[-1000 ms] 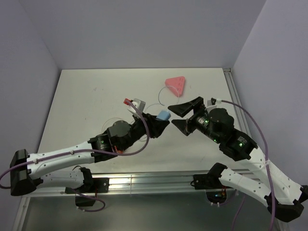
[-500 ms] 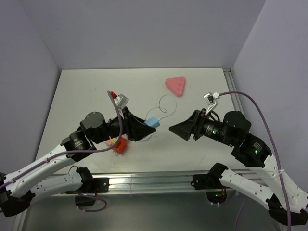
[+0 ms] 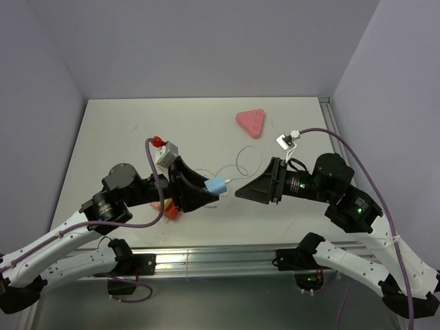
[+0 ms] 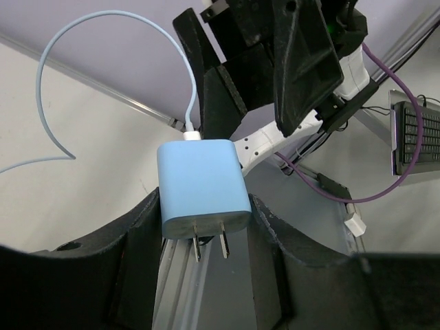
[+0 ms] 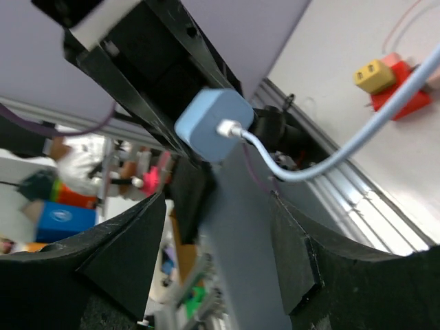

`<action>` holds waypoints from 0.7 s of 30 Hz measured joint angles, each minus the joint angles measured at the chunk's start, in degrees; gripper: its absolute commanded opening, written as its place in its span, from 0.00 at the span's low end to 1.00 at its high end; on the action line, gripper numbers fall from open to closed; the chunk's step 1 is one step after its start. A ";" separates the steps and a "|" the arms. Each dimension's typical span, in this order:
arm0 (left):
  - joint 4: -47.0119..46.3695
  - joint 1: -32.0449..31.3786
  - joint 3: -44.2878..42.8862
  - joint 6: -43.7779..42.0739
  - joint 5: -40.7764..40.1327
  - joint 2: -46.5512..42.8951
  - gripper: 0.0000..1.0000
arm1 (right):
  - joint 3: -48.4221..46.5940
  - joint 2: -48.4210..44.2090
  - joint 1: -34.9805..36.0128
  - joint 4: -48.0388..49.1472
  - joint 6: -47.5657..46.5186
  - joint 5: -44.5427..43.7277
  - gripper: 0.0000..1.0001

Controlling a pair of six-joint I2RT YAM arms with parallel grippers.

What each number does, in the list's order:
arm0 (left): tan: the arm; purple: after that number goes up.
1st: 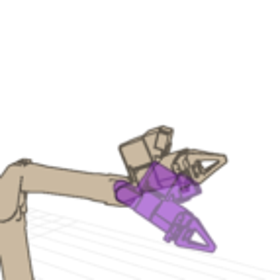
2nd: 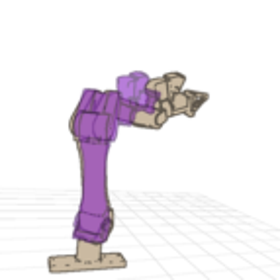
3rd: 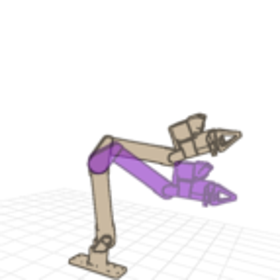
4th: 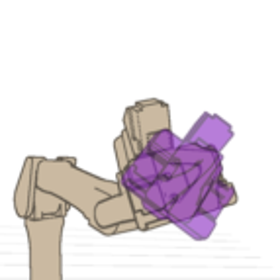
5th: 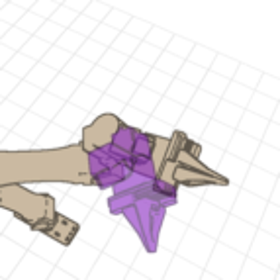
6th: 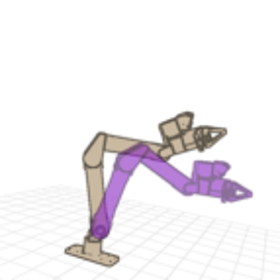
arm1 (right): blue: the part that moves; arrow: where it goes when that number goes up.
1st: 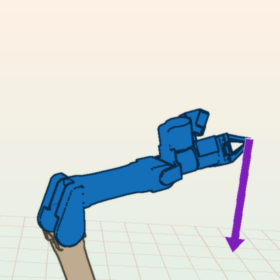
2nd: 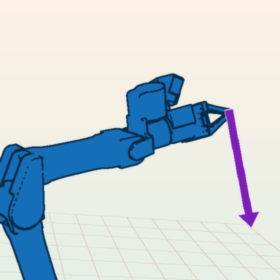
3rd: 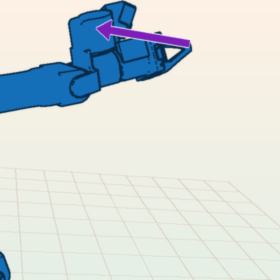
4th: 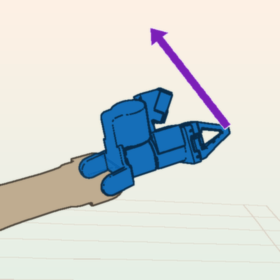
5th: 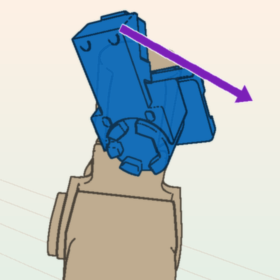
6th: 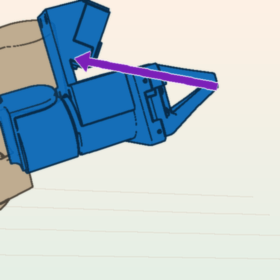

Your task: Insert the plug

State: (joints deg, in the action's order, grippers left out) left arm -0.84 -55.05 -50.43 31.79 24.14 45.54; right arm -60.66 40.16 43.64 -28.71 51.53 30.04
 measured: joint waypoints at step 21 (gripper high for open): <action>-1.20 0.26 -1.11 -9.77 2.16 4.39 0.00 | 1.11 7.78 0.00 5.62 19.71 -1.64 0.59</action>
State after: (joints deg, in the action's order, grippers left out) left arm -2.04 -54.78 -51.55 22.02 26.30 49.93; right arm -59.55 47.94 43.64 -23.09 71.24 28.40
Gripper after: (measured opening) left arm 0.503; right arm 0.606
